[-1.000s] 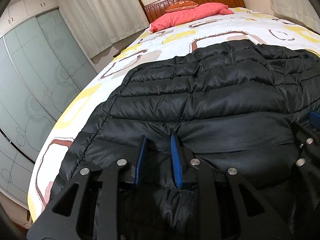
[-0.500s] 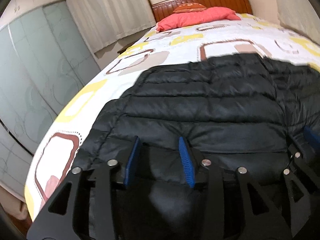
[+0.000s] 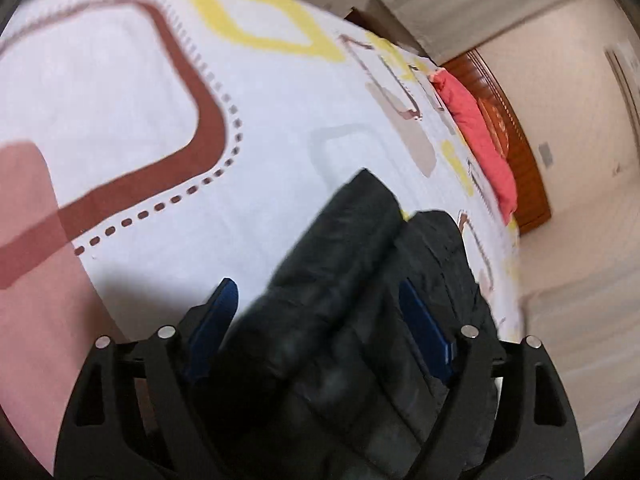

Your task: Fold large clothes

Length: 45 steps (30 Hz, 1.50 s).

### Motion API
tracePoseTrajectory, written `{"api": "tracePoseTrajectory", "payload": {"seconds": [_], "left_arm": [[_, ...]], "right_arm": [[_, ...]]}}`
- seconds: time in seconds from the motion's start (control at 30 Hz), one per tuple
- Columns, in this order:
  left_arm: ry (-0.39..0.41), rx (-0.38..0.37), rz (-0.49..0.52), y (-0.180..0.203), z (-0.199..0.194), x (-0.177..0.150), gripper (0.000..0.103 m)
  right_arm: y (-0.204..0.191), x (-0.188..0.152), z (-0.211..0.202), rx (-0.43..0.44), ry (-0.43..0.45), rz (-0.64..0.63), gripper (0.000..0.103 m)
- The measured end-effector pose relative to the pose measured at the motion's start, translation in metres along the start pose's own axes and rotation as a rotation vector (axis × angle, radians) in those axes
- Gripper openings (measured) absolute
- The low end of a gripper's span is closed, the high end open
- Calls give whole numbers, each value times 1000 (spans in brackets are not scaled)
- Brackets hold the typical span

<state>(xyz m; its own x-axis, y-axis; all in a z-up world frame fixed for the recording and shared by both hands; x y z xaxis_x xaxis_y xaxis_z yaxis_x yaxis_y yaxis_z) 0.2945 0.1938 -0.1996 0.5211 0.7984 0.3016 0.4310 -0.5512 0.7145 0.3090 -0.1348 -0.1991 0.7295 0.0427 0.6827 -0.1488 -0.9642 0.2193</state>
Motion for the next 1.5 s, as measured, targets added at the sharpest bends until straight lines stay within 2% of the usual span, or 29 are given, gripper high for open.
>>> {"api": "tracePoseTrajectory", "payload": {"seconds": [0.1, 0.17, 0.23, 0.33, 0.43, 0.5, 0.57, 0.63, 0.73, 0.8, 0.87, 0.93, 1.0, 1.1, 1.2, 1.3, 1.37, 1.43, 1.5], "left_arm": [[-79, -87, -96, -14, 15, 1, 93], [-118, -176, -108, -11, 20, 1, 95], [-233, -289, -134, -1, 33, -8, 95], [-271, -314, -98, 6, 42, -11, 95], [-244, -332, -166, -2, 48, -5, 95], [-218, -298, -120, 8, 48, -9, 95], [-231, -300, -49, 24, 49, -23, 95], [-217, -300, -40, 29, 51, -30, 93], [-200, -260, 1, 25, 50, -35, 75], [-193, -258, 2, 20, 48, -35, 61], [-191, -267, -12, 15, 46, -32, 54], [-191, -270, -12, 13, 45, -31, 49], [-192, -273, -7, 7, 37, -32, 46], [-195, -276, -2, 6, 35, -33, 46], [-193, -274, 3, 8, 36, -33, 46], [-191, -271, 15, 8, 35, -34, 46], [-191, -275, 12, 7, 34, -33, 48], [-192, -284, 3, 6, 34, -32, 50], [-197, -289, 1, 4, 34, -32, 54]], "right_arm": [[0, 0, 0, -3, 1, -1, 34], [0, 0, 0, -3, 1, -1, 34], [0, 0, 0, -1, 0, 0, 34], [0, 1, -1, 3, 0, 4, 34], [-3, 1, -2, 2, 2, 4, 34], [-1, 1, -2, 1, 2, 4, 34], [-2, 2, -2, 3, 1, 9, 34], [-2, 2, -3, 3, 1, 10, 34], [-1, 2, -2, 2, 1, 8, 34], [-1, 3, -3, 6, -1, 11, 34], [2, 4, -5, 35, -5, 29, 34], [13, 8, -8, 112, -22, 88, 37], [40, 13, -13, 221, -46, 204, 55], [101, 19, -20, 303, -25, 387, 69], [181, 14, -10, 321, -32, 586, 70], [253, -6, 15, 330, -68, 797, 71], [274, -20, 36, 370, -138, 883, 71], [276, -30, 54, 437, -209, 920, 71], [264, -37, 67, 589, -258, 947, 71]]}}
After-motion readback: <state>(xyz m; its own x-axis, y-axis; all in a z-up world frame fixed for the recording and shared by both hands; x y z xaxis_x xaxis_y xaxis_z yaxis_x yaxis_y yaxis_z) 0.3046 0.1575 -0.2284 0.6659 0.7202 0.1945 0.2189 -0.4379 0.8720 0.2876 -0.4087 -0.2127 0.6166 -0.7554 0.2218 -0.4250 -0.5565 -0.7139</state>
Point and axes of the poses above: each gripper's, at about its wrist camera, not at the fingertips, and z roughly the way its jaws point, y to its right, x to its top, the point moved 6 cm from there along z, roughly the way its jaws point, and after that the axes turned 6 degrees about -x, right-handed, at the moved point
